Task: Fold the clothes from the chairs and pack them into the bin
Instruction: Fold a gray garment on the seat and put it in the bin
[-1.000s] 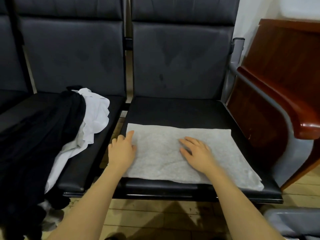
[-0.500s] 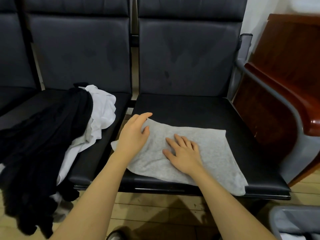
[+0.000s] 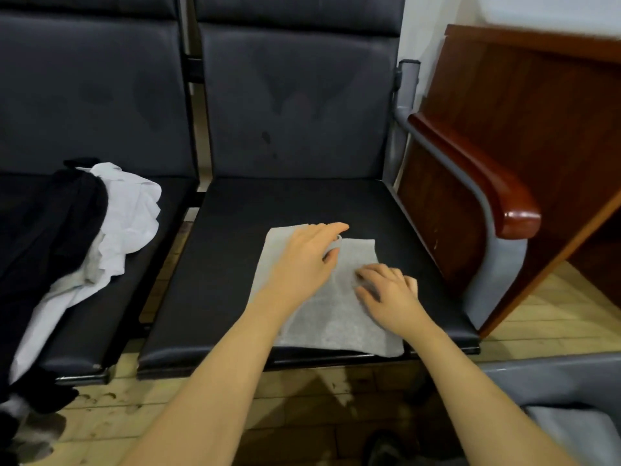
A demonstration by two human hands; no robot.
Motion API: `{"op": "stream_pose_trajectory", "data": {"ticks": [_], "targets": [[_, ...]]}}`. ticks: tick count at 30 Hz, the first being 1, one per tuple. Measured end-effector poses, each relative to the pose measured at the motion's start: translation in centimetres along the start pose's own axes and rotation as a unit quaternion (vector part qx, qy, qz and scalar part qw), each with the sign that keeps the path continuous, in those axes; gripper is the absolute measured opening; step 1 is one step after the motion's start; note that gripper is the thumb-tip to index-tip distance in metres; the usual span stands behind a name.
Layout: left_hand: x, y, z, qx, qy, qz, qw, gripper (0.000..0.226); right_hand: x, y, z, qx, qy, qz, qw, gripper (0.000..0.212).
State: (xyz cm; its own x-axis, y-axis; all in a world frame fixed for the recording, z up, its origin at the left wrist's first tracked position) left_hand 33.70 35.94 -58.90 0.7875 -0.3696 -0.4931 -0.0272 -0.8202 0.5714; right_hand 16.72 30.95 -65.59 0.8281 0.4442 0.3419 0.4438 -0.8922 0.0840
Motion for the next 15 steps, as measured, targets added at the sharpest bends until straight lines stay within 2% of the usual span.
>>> {"op": "stream_pose_trajectory", "data": {"ticks": [3,7,9,12,15], "targets": [[-1.5,0.8,2.4,0.009,-0.014,0.0,1.0,0.039,-0.5,0.0,0.3,-0.023,0.071,0.009,0.997,0.031],[-2.0,1.3,4.3,0.047,-0.034,-0.021,0.998,0.038,-1.4,-0.3,-0.6,-0.148,0.256,0.088,0.951,0.022],[-1.4,1.2,4.4,0.04,-0.017,-0.053,0.998,0.036,-1.8,-0.5,-1.0,-0.182,0.262,0.115,0.941,0.018],[0.3,0.6,3.6,-0.02,0.036,-0.089,0.995,0.03,-1.5,-0.3,-1.2,-0.171,0.233,0.106,0.951,0.013],[2.4,0.0,3.3,0.009,0.097,-0.102,0.99,0.027,-0.6,0.6,-1.0,-0.17,0.232,0.109,0.952,0.026]]}}
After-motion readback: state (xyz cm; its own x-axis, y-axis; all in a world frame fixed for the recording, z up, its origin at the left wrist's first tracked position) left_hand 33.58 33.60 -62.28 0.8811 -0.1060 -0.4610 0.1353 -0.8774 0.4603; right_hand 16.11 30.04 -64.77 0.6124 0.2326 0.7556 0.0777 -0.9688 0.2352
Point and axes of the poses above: each hand's wrist, its own y-axis towards the middle knuckle, its own z-axis out of the palm, x = y × z, the point moved 2 cm from there along y, towards the middle knuckle
